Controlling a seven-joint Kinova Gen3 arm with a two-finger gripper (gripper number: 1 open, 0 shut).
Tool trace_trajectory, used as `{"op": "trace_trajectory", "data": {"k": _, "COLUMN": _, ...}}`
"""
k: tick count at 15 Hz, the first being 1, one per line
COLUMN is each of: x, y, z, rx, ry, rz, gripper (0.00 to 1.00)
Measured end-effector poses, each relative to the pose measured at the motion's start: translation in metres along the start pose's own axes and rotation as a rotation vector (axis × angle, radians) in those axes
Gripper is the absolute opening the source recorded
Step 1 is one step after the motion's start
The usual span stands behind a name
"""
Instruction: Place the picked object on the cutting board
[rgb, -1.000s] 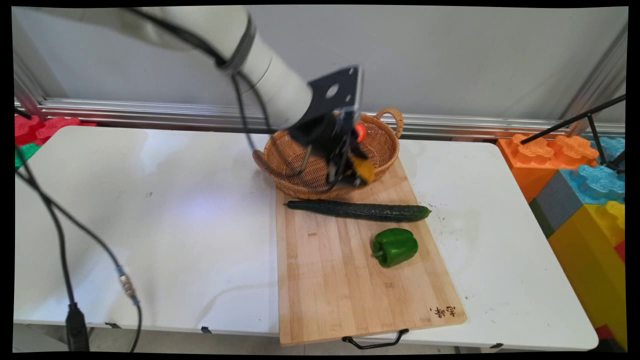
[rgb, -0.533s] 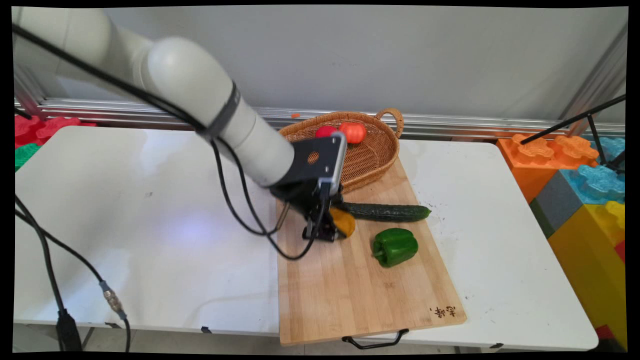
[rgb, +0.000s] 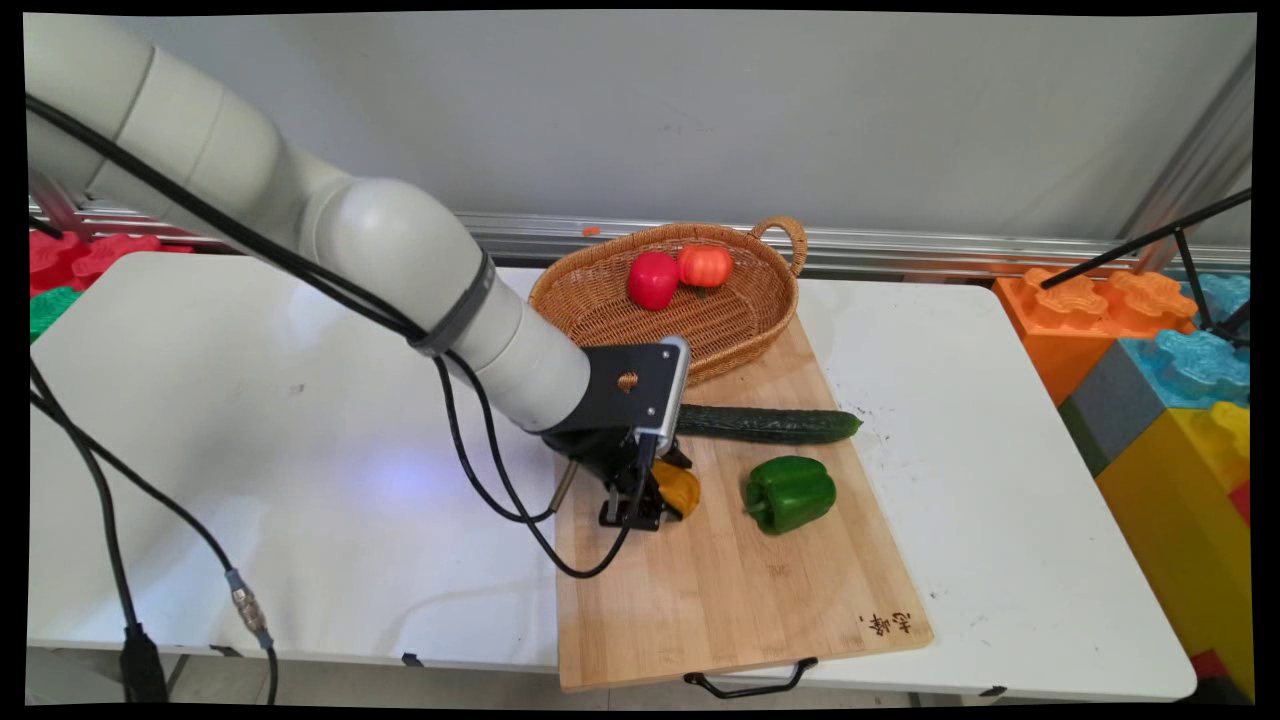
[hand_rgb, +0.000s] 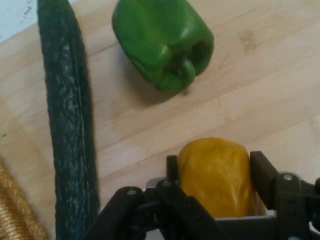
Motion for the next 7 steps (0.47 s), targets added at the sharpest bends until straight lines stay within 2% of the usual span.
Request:
{"op": "trace_trajectory", "data": {"k": 2, "x": -0.0017, "y": 0.0028, "z": 0.0036, "rx": -0.003, "ry": 0.002, "rz": 0.007, "gripper": 0.0}}
{"op": "trace_trajectory", "data": {"k": 3, "x": -0.0022, "y": 0.004, "z": 0.0043, "rx": -0.005, "ry": 0.005, "rz": 0.011, "gripper": 1.0}}
{"op": "trace_trajectory", "data": {"k": 7, "x": -0.004, "y": 0.0037, "z": 0.0005, "rx": -0.012, "ry": 0.019, "rz": 0.015, "gripper": 1.0}}
